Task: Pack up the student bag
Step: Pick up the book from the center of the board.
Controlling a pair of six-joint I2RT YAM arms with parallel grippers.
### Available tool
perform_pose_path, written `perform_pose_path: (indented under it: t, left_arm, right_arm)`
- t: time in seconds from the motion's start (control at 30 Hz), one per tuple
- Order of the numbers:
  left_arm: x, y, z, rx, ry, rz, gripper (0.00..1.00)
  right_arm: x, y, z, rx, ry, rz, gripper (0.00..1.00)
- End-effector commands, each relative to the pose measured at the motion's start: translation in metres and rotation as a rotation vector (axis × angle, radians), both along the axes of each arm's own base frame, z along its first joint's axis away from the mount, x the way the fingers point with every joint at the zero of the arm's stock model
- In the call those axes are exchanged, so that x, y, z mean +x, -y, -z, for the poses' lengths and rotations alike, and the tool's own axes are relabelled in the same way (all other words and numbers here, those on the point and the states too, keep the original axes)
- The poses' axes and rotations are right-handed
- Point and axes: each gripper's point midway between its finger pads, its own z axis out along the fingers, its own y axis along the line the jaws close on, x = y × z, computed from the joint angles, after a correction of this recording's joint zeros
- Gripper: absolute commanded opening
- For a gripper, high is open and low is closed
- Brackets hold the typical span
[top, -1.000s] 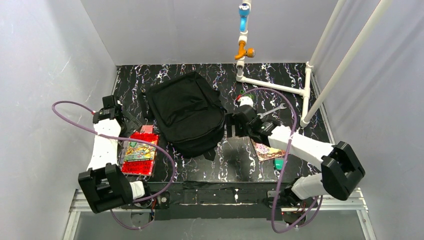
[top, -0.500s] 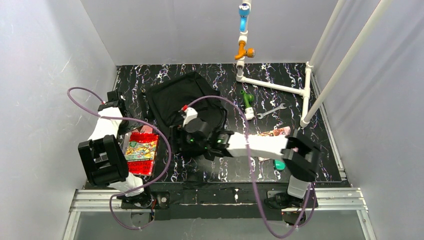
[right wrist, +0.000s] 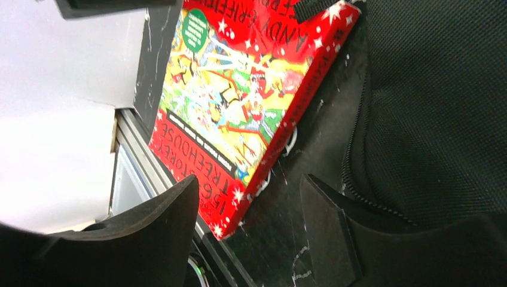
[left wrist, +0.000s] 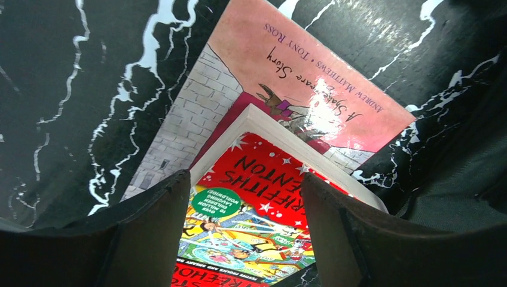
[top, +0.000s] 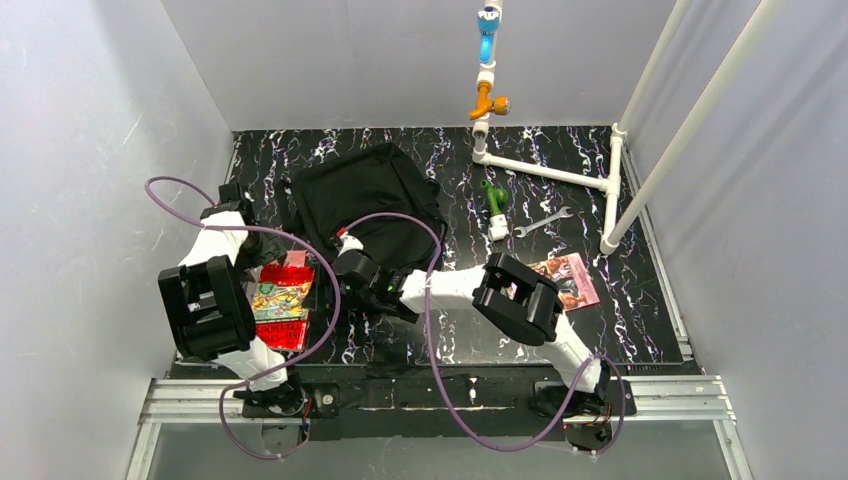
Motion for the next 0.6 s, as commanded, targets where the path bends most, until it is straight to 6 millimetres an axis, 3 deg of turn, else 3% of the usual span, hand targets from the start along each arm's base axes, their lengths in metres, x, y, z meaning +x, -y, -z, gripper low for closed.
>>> perform_pose_path:
  t: [0.0,0.33,0.57]
  left_arm:
    - [-0.002,0.008,0.006,-0.061,-0.029,-0.024,0.65]
    - [-0.007,0.017,0.021,-0.114,-0.071,-0.059,0.62]
    - [-0.008,0.021,0.019,-0.128,-0.061,-0.067,0.6]
  right_arm:
    - [0.018,-0.015,-0.006,0.024,0.017,0.066,0.69]
    - [0.052,-0.01,0.03,-0.114,0.032,0.202,0.68]
    - [0.059,-0.014,0.045,-0.148,-0.021,0.213,0.68]
